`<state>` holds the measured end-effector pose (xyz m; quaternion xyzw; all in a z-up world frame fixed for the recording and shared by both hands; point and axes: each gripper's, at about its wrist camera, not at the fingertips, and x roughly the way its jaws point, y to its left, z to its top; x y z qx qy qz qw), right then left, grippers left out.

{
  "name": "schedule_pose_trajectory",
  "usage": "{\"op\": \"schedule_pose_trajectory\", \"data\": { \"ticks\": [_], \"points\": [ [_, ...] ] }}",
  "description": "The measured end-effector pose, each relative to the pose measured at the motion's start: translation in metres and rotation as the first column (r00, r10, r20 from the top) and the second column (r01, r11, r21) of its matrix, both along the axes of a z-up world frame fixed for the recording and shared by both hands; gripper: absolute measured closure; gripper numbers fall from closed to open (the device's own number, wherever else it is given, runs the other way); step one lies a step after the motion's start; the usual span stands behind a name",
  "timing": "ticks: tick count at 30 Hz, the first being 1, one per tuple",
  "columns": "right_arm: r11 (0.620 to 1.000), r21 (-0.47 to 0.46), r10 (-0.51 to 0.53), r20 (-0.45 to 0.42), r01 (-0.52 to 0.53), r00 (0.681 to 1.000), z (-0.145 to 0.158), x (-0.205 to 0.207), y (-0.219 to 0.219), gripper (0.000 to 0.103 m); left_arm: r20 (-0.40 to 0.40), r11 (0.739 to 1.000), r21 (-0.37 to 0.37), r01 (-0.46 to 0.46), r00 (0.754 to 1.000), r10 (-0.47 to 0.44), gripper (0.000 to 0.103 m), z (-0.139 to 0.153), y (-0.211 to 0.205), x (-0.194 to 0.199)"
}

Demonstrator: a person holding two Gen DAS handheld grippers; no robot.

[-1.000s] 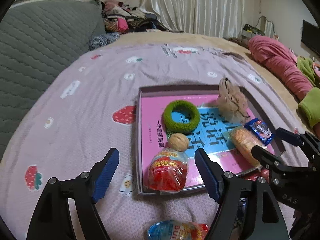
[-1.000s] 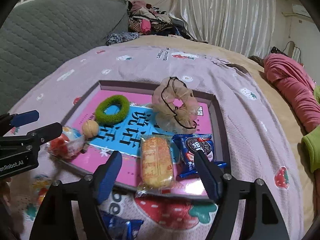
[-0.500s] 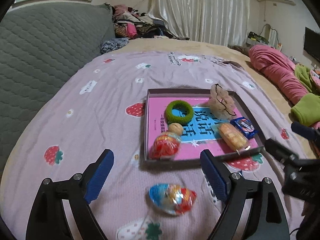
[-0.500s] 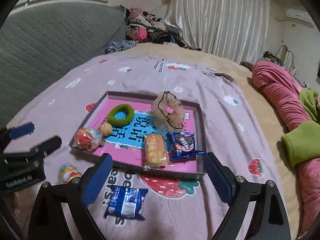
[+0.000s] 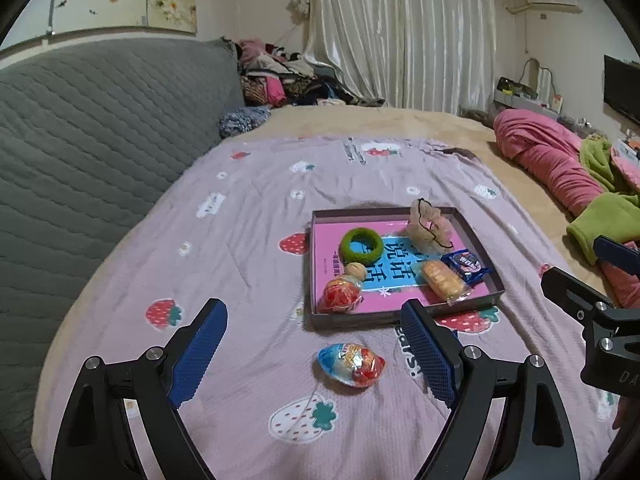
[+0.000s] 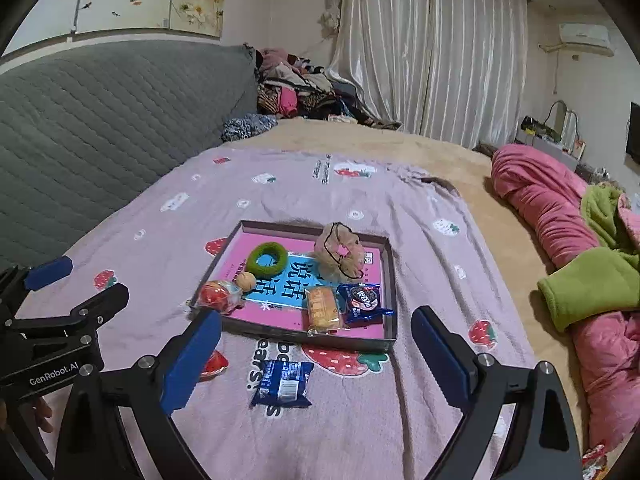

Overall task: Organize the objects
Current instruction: 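Withdraw both tools from the tray toward the Kinder egg and blue snack pack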

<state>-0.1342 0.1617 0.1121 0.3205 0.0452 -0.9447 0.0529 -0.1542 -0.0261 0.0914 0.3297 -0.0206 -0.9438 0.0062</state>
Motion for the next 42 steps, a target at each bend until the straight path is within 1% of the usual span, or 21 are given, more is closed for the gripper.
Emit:
{"op": "schedule_pose_trajectory", "data": {
  "ticks": [8, 14, 16, 23, 28, 30, 35, 42],
  "points": [
    [1.0, 0.003, 0.005, -0.032, -0.005, 0.999, 0.024, 0.037, -0.004, 0.006, -0.039, 1.0, -0.023, -0.005, 0.999, 0.005, 0.014, 0.025, 0.001, 0.042],
    [1.0, -0.002, -0.008, -0.06, 0.008, 0.998, 0.041, 0.061, 0.0, 0.005, -0.054, 1.0, -0.027, -0.001, 0.999, -0.001, 0.014, 0.038, 0.004, 0.068],
    [1.0, 0.002, -0.008, -0.065, 0.008, 0.998, 0.044, 0.067, 0.001, 0.003, -0.058, 0.999, -0.032, 0.0, 0.998, -0.002, 0.014, 0.041, 0.004, 0.075],
    [1.0, 0.006, 0.002, -0.068, -0.001, 0.998, 0.049, 0.088, 0.002, 0.002, -0.075, 0.998, -0.059, -0.012, 0.997, 0.007, 0.014, 0.051, 0.005, 0.1],
    [0.999, 0.032, 0.013, -0.068, -0.011, 0.998, 0.046, 0.099, 0.001, 0.002, -0.067, 0.997, -0.083, -0.01, 0.998, 0.004, 0.014, 0.048, 0.008, 0.111],
    [0.999, 0.031, 0.013, -0.068, -0.011, 0.998, 0.044, 0.102, 0.002, 0.001, -0.066, 0.997, -0.082, -0.004, 0.998, -0.001, 0.014, 0.046, 0.009, 0.114],
    [0.999, 0.035, 0.005, -0.053, -0.004, 0.999, 0.033, 0.105, 0.004, 0.001, -0.042, 0.998, -0.062, -0.008, 0.999, 0.006, 0.014, 0.034, 0.007, 0.114],
    [0.999, 0.052, 0.007, -0.026, -0.006, 1.0, 0.016, 0.105, 0.002, 0.001, -0.009, 0.998, -0.069, 0.001, 1.0, -0.002, 0.014, 0.015, 0.011, 0.108]
  ]
}}
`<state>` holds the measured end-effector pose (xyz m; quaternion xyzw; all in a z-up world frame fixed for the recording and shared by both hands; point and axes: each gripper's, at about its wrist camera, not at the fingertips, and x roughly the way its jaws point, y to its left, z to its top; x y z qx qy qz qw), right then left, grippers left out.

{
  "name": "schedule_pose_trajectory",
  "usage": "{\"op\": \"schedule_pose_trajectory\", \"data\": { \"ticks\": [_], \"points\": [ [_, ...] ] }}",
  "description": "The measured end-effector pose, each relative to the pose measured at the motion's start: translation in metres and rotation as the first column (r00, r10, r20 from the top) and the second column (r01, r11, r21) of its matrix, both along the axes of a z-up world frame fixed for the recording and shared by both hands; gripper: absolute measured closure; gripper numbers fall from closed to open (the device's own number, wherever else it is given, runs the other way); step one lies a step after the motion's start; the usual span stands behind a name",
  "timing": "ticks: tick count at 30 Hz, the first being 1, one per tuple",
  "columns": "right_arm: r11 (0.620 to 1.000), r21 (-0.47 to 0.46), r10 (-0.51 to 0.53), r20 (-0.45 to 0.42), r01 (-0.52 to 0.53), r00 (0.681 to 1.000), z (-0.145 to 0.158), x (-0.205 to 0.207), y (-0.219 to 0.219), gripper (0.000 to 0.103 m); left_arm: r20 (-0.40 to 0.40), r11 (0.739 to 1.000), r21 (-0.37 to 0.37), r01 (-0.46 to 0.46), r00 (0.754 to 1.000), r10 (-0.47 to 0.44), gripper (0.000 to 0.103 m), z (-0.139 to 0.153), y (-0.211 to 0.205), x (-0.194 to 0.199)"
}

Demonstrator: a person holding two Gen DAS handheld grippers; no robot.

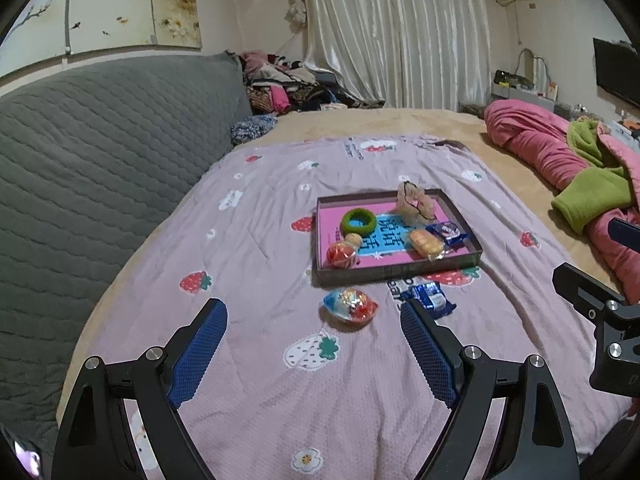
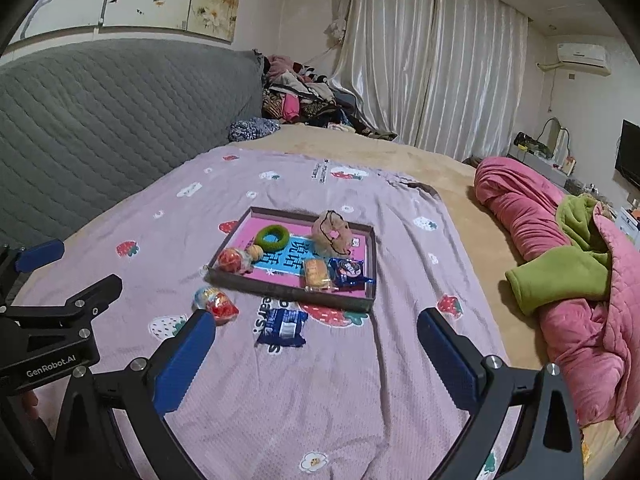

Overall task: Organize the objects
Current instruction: 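Withdraw both tools from the tray toward the Kinder egg and blue snack pack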

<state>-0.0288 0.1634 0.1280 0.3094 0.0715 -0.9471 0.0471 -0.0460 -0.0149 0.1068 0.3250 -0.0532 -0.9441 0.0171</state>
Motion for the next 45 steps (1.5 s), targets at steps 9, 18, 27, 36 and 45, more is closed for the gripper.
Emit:
{"op": "schedule_pose_trajectory", "data": {
  "ticks": [9, 18, 27, 36, 45],
  "points": [
    [1.0, 0.024, -0.01, 0.016, 0.009, 1.0, -0.019, 0.005, -0.002, 0.001, 0.018, 1.0, -0.003, 0.001, 1.0, -0.001, 0.014, -0.019, 0.002, 0.001],
    [1.0, 0.031, 0.004, 0.051, -0.006, 0.999, -0.038, 0.006, -0.009, 0.001, 0.034, 1.0, 0.0, 0.002, 0.999, -0.002, 0.014, -0.031, 0.001, 0.002],
    [1.0, 0.027, 0.007, 0.064, -0.009, 0.998, -0.044, 0.006, -0.011, 0.001, 0.057, 1.0, 0.007, 0.003, 0.998, -0.003, 0.014, -0.041, 0.001, -0.001],
    [0.999, 0.033, 0.005, 0.082, -0.007, 0.997, -0.057, 0.005, -0.012, 0.001, 0.09, 1.0, 0.006, 0.008, 0.996, -0.008, 0.014, -0.062, 0.003, -0.007],
    [0.999, 0.033, 0.003, 0.109, -0.006, 0.994, -0.072, 0.004, -0.01, 0.001, 0.125, 1.0, 0.001, 0.021, 0.992, -0.021, 0.014, -0.082, 0.007, -0.008]
  ]
}}
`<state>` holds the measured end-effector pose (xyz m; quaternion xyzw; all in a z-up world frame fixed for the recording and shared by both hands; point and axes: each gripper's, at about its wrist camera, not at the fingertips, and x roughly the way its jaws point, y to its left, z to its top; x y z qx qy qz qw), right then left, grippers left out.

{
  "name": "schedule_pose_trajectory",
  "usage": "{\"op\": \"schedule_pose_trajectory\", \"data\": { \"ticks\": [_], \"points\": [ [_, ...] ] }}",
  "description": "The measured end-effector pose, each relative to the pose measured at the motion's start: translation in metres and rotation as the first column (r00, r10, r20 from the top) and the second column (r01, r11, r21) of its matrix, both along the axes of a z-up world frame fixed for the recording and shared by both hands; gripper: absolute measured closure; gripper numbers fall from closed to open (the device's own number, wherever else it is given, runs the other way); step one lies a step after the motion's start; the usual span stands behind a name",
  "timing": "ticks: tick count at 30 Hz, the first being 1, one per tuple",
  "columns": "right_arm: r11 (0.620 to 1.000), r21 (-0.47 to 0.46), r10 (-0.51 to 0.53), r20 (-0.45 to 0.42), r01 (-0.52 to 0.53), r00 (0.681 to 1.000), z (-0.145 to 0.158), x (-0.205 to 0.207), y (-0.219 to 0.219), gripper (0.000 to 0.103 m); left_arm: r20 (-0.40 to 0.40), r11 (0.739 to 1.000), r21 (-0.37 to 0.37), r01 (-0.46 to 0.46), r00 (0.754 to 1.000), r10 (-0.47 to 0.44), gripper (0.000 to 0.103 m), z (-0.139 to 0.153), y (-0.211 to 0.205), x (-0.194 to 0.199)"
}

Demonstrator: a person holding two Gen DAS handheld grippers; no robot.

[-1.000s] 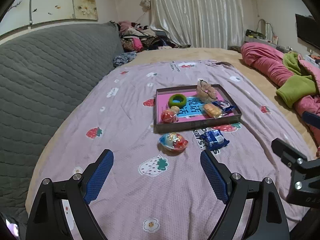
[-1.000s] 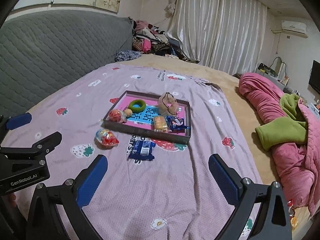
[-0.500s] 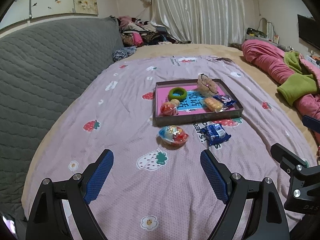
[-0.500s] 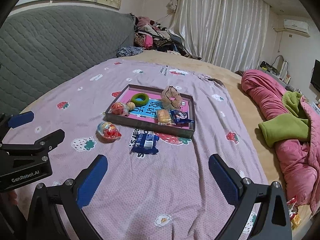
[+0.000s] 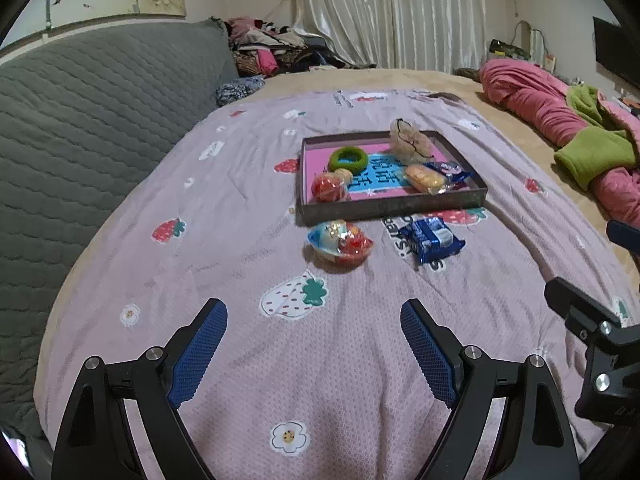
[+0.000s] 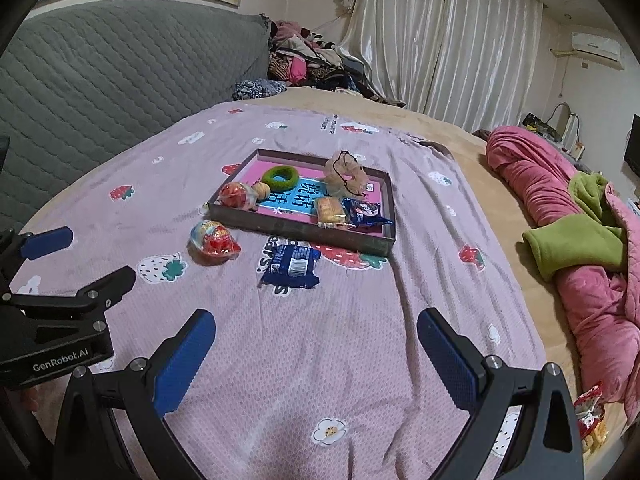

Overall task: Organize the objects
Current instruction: 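Withdraw both tools from the tray toward the Kinder egg and blue snack pack, then grasp the Kinder egg with the left tool while the right tool grasps the blue snack pack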

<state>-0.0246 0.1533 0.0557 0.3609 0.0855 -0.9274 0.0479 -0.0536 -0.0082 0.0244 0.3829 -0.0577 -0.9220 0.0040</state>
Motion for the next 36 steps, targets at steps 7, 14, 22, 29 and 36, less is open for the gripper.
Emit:
{"op": "schedule_pose_trajectory", "data": {
  "ticks": [7, 14, 22, 29, 36],
  "points": [
    [1.0, -0.003, -0.013, 0.028, 0.013, 1.0, -0.02, -0.013, 0.002, 0.001, 0.026, 1.0, 0.016, 0.006, 1.0, -0.006, 0.014, -0.018, -0.001, -0.016],
    [1.0, 0.001, -0.011, 0.073, 0.011, 0.997, -0.048, -0.039, -0.003, 0.001, 0.051, 1.0, 0.027, 0.008, 0.999, -0.01, 0.014, -0.035, -0.001, -0.048],
    [1.0, 0.005, -0.004, 0.115, 0.004, 0.993, -0.073, -0.076, -0.008, 0.001, 0.079, 0.999, 0.045, 0.012, 0.997, -0.016, 0.014, -0.053, 0.0, -0.096],
    [1.0, 0.02, -0.002, 0.143, -0.001, 0.99, -0.091, -0.109, -0.017, 0.001, 0.1, 0.998, 0.062, -0.006, 0.995, 0.0, 0.014, -0.065, 0.0, -0.136],
    [1.0, 0.017, -0.006, 0.159, 0.003, 0.987, -0.105, -0.134, -0.019, 0.001, 0.126, 0.997, 0.079, -0.016, 0.992, 0.006, 0.014, -0.076, 0.007, -0.166]
  ]
}}
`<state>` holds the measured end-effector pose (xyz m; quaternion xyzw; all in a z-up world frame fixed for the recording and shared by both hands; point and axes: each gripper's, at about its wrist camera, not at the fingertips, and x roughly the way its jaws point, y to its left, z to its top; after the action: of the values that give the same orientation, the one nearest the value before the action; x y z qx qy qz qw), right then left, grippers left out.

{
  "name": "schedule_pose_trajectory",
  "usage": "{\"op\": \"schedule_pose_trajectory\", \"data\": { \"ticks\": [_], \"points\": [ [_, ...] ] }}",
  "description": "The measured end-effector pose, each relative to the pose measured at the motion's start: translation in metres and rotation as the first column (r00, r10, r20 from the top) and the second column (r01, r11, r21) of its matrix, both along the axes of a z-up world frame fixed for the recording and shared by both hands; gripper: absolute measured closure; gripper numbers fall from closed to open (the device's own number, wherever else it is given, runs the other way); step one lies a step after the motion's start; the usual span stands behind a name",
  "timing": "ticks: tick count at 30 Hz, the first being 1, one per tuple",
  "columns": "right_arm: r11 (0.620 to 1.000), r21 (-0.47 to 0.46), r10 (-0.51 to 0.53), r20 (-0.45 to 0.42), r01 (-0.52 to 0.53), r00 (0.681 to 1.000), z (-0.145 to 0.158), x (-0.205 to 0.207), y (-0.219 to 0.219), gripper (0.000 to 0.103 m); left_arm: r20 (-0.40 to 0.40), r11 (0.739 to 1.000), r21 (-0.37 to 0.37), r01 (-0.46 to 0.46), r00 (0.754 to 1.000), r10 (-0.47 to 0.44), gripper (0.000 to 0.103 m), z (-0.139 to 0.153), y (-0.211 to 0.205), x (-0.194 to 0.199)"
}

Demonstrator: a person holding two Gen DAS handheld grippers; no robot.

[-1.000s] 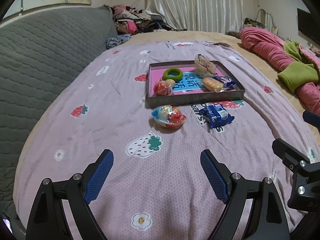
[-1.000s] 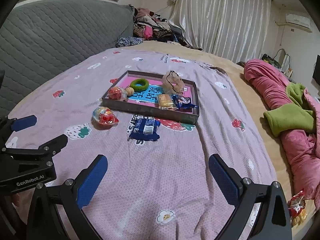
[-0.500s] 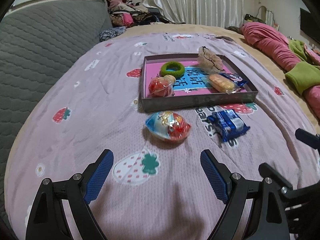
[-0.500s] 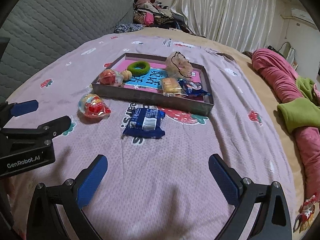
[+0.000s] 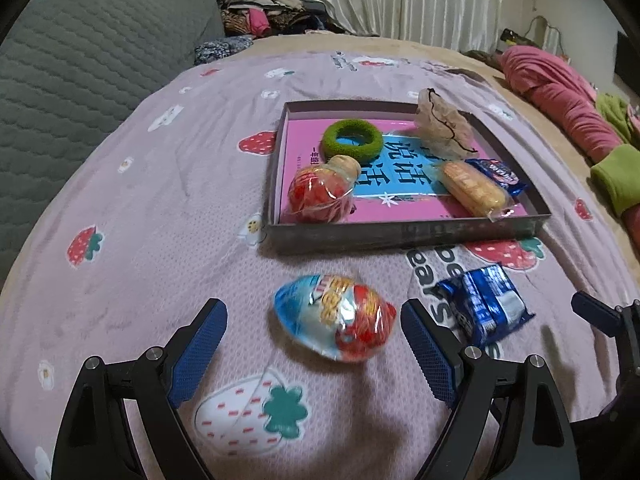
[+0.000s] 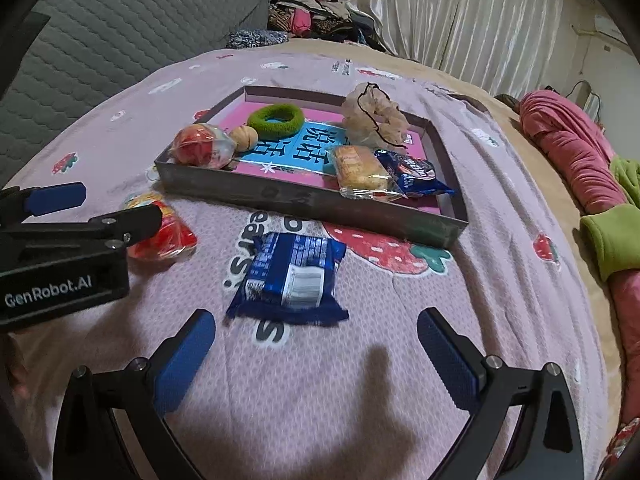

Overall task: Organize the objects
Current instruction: 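Grasp the Kinder egg with the left tool while the right tool grasps the blue snack pack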

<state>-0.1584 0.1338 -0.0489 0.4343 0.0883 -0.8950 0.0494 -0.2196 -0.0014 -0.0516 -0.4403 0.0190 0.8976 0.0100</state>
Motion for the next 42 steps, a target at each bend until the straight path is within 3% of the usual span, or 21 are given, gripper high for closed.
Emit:
{"op": "schedule_pose_trajectory", "data": {
  "ticks": [7, 17, 22, 25, 32, 33, 42],
  "points": [
    [1.0, -0.005, -0.014, 0.019, 0.014, 1.0, -0.01, -0.019, 0.0, 0.001, 0.029, 1.0, 0.006, -0.004, 1.0, 0.004, 0.014, -0.016, -0.001, -0.024],
    [1.0, 0.02, -0.017, 0.04, 0.016, 0.999, -0.023, -0.042, -0.006, 0.002, 0.086, 0.996, 0.094, 0.004, 0.996, -0.012, 0.014, -0.038, -0.006, -0.03],
    [1.0, -0.012, 0.0, 0.037, 0.0, 0.999, -0.025, -0.046, -0.005, 0.023, 0.102, 0.993, 0.122, 0.0, 0.995, -0.013, 0.016, -0.043, -0.007, -0.031],
    [1.0, -0.029, 0.007, 0.028, -0.006, 1.0, -0.024, -0.044, -0.004, 0.038, 0.099, 0.99, 0.14, 0.007, 0.995, -0.021, 0.036, -0.04, -0.006, -0.032],
    [0.999, -0.052, 0.016, 0.012, -0.015, 1.0, -0.021, -0.039, 0.001, 0.042, 0.1, 0.989, 0.145, 0.027, 0.994, -0.042, 0.037, -0.04, -0.003, -0.03],
    [0.998, -0.06, 0.02, 0.011, -0.019, 1.0, -0.02, -0.038, 0.002, 0.049, 0.098, 0.988, 0.15, 0.027, 0.994, -0.042, 0.037, -0.04, -0.004, -0.029],
    [0.994, -0.102, 0.032, -0.009, -0.033, 0.999, -0.01, -0.023, 0.011, 0.049, 0.063, 0.991, 0.129, 0.032, 0.997, -0.041, 0.037, -0.029, -0.007, -0.01]
  ]
}}
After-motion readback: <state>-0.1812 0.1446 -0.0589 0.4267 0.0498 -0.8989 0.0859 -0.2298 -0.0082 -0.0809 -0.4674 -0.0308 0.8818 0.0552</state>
